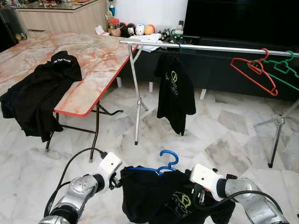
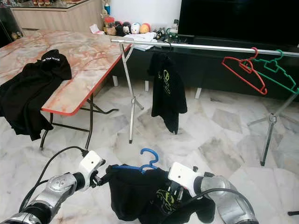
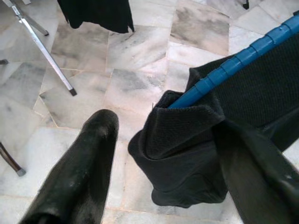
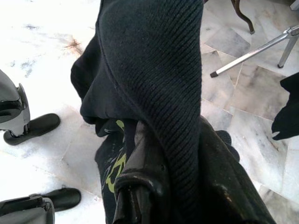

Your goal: Hang hanger

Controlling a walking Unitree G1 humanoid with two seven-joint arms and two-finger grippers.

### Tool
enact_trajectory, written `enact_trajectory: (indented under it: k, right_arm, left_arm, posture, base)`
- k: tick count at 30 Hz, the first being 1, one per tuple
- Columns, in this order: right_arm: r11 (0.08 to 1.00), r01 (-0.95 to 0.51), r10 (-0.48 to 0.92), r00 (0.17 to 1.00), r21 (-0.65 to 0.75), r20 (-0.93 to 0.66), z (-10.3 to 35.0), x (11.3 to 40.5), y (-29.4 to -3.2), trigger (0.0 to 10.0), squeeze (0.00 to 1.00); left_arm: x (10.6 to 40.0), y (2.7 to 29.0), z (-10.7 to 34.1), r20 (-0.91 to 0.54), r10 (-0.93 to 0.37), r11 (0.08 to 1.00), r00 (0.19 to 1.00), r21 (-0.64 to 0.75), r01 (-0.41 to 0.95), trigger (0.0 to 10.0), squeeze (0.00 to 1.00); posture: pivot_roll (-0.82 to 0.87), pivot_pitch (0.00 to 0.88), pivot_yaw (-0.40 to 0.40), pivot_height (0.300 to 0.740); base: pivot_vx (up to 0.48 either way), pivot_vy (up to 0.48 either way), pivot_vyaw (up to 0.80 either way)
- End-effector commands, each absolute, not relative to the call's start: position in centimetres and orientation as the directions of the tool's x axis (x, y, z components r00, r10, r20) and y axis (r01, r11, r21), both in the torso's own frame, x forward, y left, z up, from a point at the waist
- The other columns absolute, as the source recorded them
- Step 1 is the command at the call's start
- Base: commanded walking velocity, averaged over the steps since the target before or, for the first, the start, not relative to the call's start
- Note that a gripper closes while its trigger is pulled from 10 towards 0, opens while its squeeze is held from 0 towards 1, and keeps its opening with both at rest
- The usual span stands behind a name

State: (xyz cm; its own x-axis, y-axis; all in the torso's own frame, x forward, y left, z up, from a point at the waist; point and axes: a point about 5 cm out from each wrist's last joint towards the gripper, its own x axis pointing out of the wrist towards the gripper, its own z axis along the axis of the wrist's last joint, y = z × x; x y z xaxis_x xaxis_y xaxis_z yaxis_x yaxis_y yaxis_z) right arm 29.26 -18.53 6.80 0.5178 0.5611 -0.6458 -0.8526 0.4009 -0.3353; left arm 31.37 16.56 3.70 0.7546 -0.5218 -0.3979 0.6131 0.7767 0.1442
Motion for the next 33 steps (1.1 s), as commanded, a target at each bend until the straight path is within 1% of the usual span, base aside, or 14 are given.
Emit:
enact_trajectory:
  k: [1,9,25,28,30,32,33]
  right_arm:
    - [0.398,-0.849,0.581,0.527,-0.348,-0.620,7.34,29.57,-18.18,10.0,0.00]
    - [0.399,-0.850,0.585,0.525,-0.345,-0.618,7.34,29.53,-18.12,10.0,0.00]
    - [0.407,-0.845,0.582,0.532,-0.346,-0.615,7.31,29.61,-18.10,10.0,0.00]
    - [0.411,-0.841,0.579,0.538,-0.350,-0.612,7.37,29.70,-18.10,10.0,0.00]
    - [0.420,-0.833,0.572,0.551,-0.360,-0.609,7.44,29.84,-18.15,10.0,0.00]
    - [0.427,-0.826,0.566,0.561,-0.368,-0.603,7.49,29.96,-18.18,10.0,0.00]
    - [0.427,-0.826,0.566,0.561,-0.368,-0.603,7.49,29.96,-18.18,10.0,0.00]
  left_arm:
    - [30.83,16.73,3.04,-0.414,-0.516,0.778,0.750,0.141,0.612,0.0,0.00]
    - [31.03,16.55,3.25,-0.395,-0.509,0.787,0.765,0.146,0.599,0.0,0.00]
    - [30.99,16.36,3.23,-0.392,-0.514,0.780,0.763,0.157,0.605,0.0,0.00]
    - [30.98,16.46,3.17,-0.401,-0.504,0.776,0.765,0.180,0.605,0.0,0.00]
    - [30.89,16.64,2.96,-0.429,-0.485,0.756,0.762,0.231,0.612,0.0,0.00]
    - [30.88,17.21,2.60,-0.476,-0.427,0.740,0.769,0.305,0.599,0.0,0.00]
    - [30.88,17.21,2.60,-0.476,-0.427,0.740,0.769,0.305,0.599,0.0,0.00]
  posture:
    - [0.05,0.079,0.017,0.740]
    - [0.05,0.079,0.017,0.740]
    - [0.05,0.079,0.018,0.740]
    - [0.05,0.079,0.018,0.740]
    - [0.05,0.078,0.017,0.740]
    - [0.05,0.078,0.016,0.740]
    - [0.05,0.078,0.016,0.740]
  base:
    - [0.000,0.000,0.00]
    - [0.000,0.000,0.00]
    - [0.000,0.000,0.00]
    - [0.000,0.000,0.00]
    - [0.000,0.000,0.00]
    - [0.000,0.000,0.00]
    - [0.000,0.000,0.00]
